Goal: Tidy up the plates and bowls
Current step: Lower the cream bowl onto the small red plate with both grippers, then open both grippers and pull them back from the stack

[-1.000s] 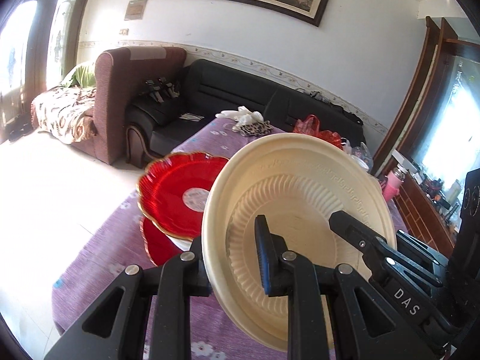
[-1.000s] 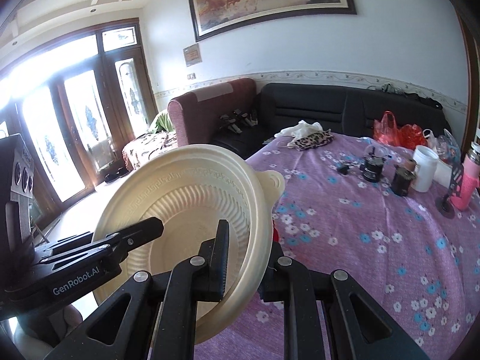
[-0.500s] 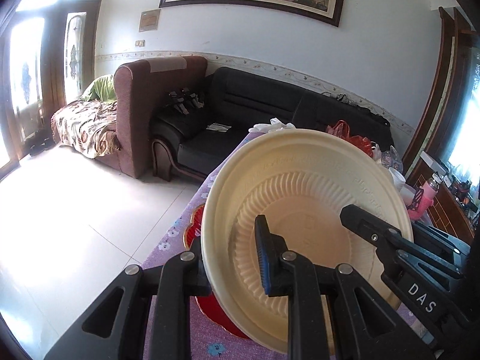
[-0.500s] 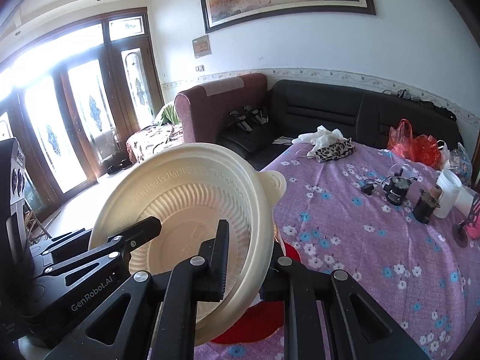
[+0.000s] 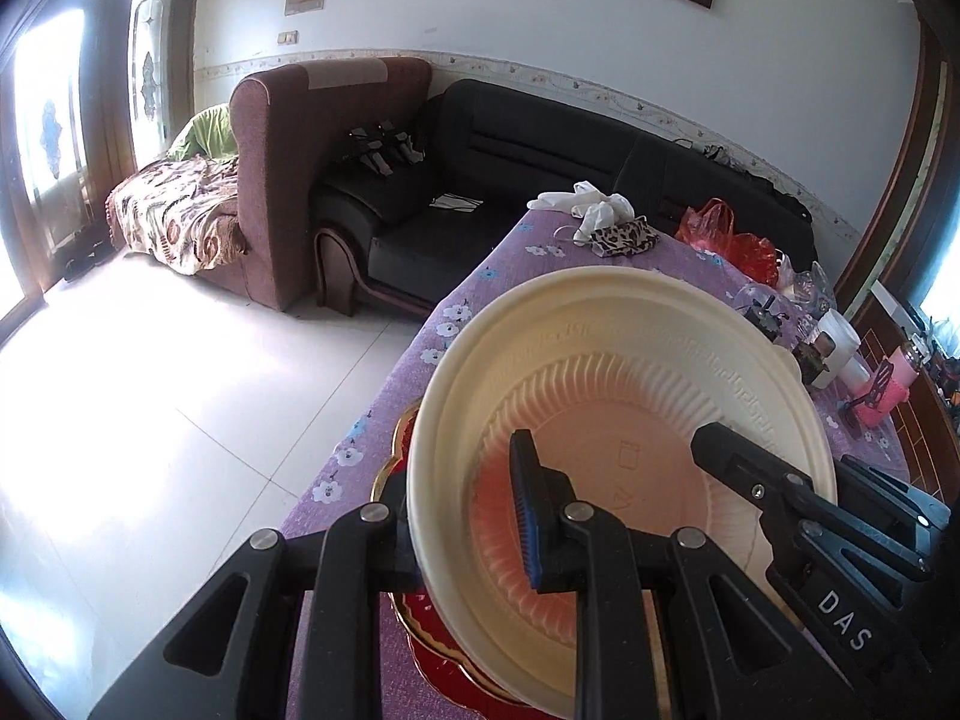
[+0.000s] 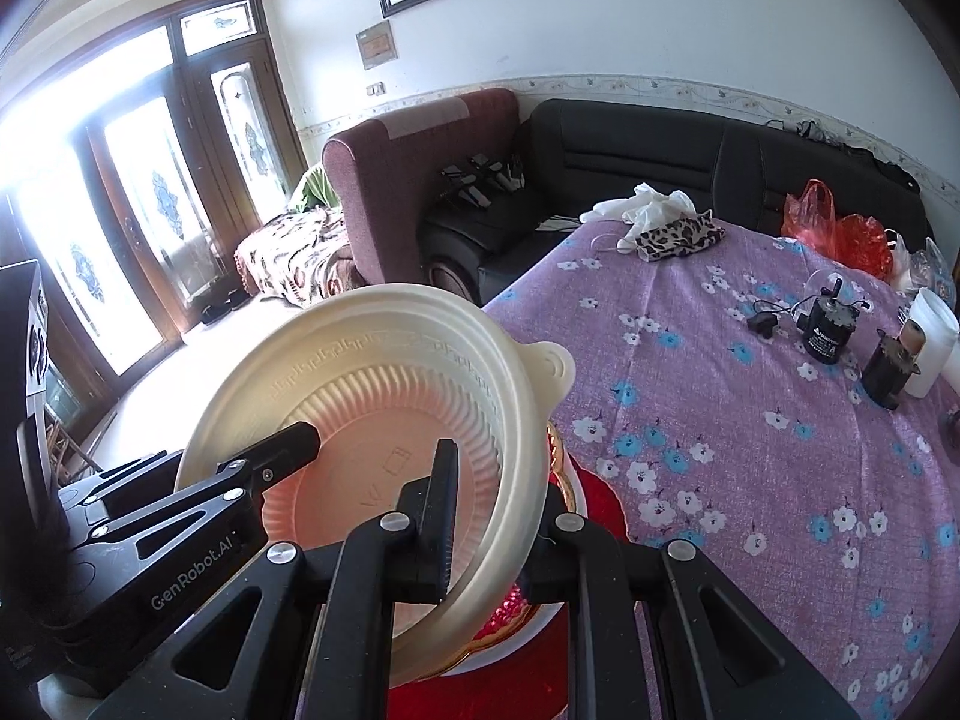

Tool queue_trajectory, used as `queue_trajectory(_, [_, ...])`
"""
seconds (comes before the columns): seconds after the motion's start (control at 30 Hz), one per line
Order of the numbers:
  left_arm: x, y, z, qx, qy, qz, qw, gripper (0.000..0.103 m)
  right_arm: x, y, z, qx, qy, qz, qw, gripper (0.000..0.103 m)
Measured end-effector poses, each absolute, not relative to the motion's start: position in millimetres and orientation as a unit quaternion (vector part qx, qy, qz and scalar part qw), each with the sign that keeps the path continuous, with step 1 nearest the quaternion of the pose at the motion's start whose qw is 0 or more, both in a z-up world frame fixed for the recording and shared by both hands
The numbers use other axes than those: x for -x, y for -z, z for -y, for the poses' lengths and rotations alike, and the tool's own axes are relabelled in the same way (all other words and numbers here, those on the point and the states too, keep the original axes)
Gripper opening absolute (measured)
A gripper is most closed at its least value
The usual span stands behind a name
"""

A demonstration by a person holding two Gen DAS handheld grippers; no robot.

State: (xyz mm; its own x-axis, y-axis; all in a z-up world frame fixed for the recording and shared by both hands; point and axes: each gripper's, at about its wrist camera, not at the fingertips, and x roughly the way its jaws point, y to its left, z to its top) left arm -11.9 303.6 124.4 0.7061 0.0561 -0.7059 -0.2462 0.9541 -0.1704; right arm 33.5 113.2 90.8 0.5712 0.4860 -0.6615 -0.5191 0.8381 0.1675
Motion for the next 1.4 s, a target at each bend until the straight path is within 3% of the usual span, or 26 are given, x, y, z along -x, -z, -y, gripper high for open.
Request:
queue_trajectory(0.23, [4,-115,-303,0.127,-0.09,-0.385,0.91,0.025,-44,-79,-116,0.018,-0.28,-0.374,0.884,0.017])
queue_trajectory(0.43, [2,-115,-302,0.133,-0.09,-0.376,0.913,0.05,-49,-74,-115,0.004,-0.284,-0.379,0.881,0.024])
queue_trajectory(0.73, [7,-122,-297,0.128,-0.095,-0.364,0.918,0.062,-46,-79,-107,-0.009,-0.283,-0.362,0.888,0.029])
queue_trajectory(0.87, [11,-126,-299,0.136,-0.094,-0.361,0.918,0.07,-43,-86,-100,-0.018,-0.283,-0.35,0.893,0.041])
queue_trajectory(1.17, [38,-142,-288,0.131,-0.09,-0.339,0.927,0.08,-29,-98,-70,-0.068,-0.29,-0.334,0.894,0.045])
queue_trajectory(1.4, [68,-145,-273,0.133,-0.086,-0.328,0.931,0.082,-7,-102,-34,-0.088,-0.274,-0.321,0.902,0.053])
